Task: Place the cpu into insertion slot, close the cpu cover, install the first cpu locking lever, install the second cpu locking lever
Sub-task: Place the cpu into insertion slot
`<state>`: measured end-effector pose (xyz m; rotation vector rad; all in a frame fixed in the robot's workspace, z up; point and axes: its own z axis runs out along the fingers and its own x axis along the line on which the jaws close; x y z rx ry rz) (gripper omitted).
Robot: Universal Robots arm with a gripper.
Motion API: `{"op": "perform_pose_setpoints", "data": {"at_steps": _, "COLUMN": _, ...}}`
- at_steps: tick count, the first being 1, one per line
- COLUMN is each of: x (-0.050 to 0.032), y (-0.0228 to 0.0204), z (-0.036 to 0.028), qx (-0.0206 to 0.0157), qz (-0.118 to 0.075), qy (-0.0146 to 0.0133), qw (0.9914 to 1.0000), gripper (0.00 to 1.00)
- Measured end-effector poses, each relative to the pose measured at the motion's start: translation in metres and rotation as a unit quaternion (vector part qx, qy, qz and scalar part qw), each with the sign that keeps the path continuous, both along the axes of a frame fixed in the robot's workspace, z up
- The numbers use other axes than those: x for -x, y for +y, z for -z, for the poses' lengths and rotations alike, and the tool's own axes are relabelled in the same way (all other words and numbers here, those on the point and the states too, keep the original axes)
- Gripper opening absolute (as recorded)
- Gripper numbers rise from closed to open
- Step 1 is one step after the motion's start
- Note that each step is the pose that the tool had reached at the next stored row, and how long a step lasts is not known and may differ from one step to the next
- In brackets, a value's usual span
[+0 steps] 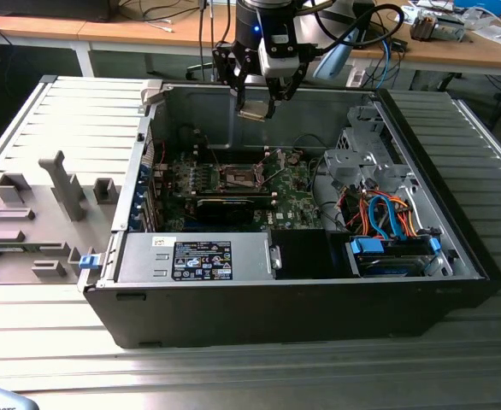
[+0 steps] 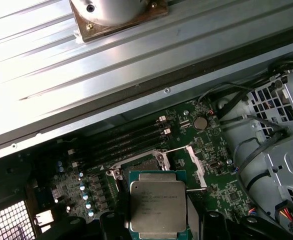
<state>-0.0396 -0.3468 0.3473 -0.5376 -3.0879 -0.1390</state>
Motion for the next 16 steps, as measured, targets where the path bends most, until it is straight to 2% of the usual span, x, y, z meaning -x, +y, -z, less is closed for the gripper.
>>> {"op": "perform_pose_setpoints", "data": {"at_steps": 16, "x": 0.0000, "y": 0.0000, "z": 0.0000, "qx": 0.0000, "qz": 0.006, "qy": 0.0000, "qw": 0.99998, "gripper": 0.55}}
